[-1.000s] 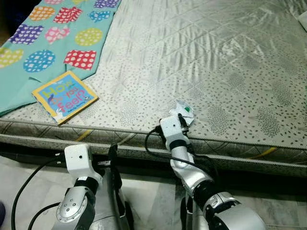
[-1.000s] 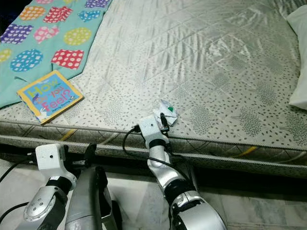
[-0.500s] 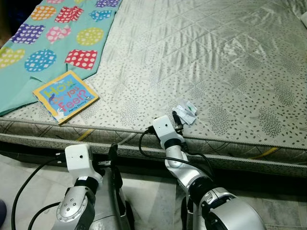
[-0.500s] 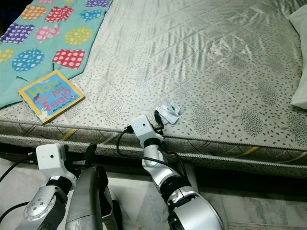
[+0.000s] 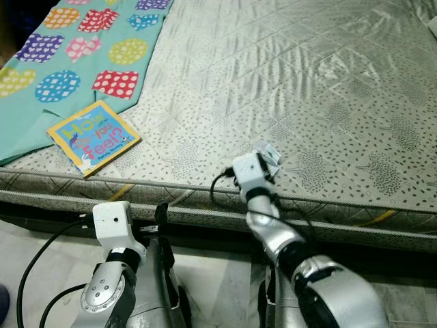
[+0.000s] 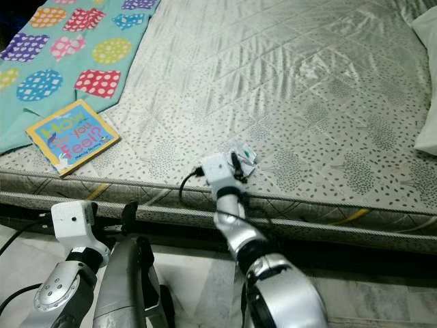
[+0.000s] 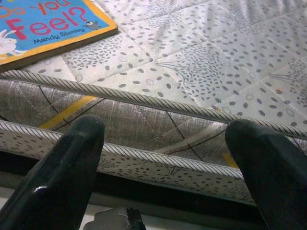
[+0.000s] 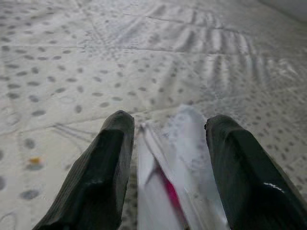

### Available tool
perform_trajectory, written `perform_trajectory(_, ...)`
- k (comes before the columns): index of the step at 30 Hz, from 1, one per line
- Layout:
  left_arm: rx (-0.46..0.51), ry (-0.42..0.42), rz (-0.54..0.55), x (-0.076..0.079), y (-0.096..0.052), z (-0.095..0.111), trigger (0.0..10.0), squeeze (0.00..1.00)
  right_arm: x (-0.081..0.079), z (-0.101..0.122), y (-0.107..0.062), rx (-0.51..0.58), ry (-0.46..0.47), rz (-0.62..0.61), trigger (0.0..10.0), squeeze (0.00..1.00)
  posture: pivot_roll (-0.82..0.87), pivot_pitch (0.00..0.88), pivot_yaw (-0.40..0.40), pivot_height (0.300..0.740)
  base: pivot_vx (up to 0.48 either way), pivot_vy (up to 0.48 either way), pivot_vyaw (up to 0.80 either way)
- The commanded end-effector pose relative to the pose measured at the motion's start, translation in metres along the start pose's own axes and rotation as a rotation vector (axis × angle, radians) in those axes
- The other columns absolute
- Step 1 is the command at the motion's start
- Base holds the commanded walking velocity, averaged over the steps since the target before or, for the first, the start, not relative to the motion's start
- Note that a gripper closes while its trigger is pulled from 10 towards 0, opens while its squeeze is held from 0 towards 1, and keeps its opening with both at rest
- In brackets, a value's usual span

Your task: Clean up the room

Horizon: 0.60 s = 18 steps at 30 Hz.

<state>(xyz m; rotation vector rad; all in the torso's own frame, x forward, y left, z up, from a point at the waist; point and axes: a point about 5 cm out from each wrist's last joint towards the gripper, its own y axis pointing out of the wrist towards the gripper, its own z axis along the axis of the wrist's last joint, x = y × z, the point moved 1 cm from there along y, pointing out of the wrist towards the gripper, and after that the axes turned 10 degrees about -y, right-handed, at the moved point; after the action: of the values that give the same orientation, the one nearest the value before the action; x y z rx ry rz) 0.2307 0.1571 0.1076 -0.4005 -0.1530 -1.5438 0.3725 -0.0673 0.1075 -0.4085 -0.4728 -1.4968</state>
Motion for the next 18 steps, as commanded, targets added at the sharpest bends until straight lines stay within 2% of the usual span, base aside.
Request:
perform_trajectory(1, -0.017, 0.013, 0.028, -0.0050, -0.0023, -0.0030, 10.0, 0.00, -0.0047, -0.0041, -0.0022, -0.032, 0.003, 0.013, 10.0, 0.00, 0.13, 0.245, 0.046, 0.530, 0.000, 0.000, 0.00)
perform_trajectory(8, -0.017, 0.012, 0.029, -0.0045, -0.0025, -0.0030, 10.0, 0.00, -0.0081, -0.0036, -0.0035, -0.030, -0.020, 0.015, 10.0, 0.00, 0.13, 0.249, 0.045, 0.530, 0.000, 0.000, 0.00)
perform_trajectory(9, -0.017, 0.012, 0.030, -0.0047, -0.0025, -0.0029, 10.0, 0.00, -0.0091, -0.0040, -0.0042, -0.029, -0.029, 0.018, 9.8, 0.00, 0.13, 0.248, 0.044, 0.530, 0.000, 0.000, 0.00)
perform_trajectory(11, -0.016, 0.013, 0.031, -0.0052, -0.0024, -0.0027, 10.0, 0.00, -0.0107, -0.0049, -0.0054, -0.026, -0.049, 0.021, 4.9, 0.00, 0.13, 0.250, 0.044, 0.530, 0.000, 0.000, 0.00)
perform_trajectory(13, -0.015, 0.013, 0.032, -0.0053, -0.0024, -0.0025, 10.0, 0.00, -0.0118, -0.0069, -0.0065, -0.031, -0.074, 0.022, 1.2, 0.00, 0.13, 0.250, 0.042, 0.530, 0.000, 0.000, 0.00)
perform_trajectory(14, -0.015, 0.014, 0.033, -0.0054, -0.0024, -0.0025, 10.0, 0.00, -0.0119, -0.0073, -0.0067, -0.032, -0.077, 0.021, 0.7, 0.00, 0.13, 0.250, 0.042, 0.530, 0.000, 0.000, 0.00)
perform_trajectory(15, -0.015, 0.014, 0.033, -0.0055, -0.0024, -0.0024, 10.0, 0.00, -0.0119, -0.0079, -0.0069, -0.033, -0.085, 0.019, 0.7, 0.00, 0.13, 0.251, 0.041, 0.530, 0.000, 0.000, 0.00)
perform_trajectory(16, -0.014, 0.015, 0.035, -0.0061, -0.0024, -0.0022, 10.0, 0.00, -0.0125, -0.0088, -0.0076, -0.033, -0.104, 0.019, 0.0, 0.00, 0.14, 0.252, 0.040, 0.530, 0.000, 0.000, 0.00)
perform_trajectory(18, -0.014, 0.015, 0.036, -0.0064, -0.0024, -0.0022, 10.0, 0.00, -0.0128, -0.0095, -0.0080, -0.034, -0.119, 0.018, 0.0, 0.00, 0.14, 0.252, 0.040, 0.530, 0.000, 0.000, 0.00)
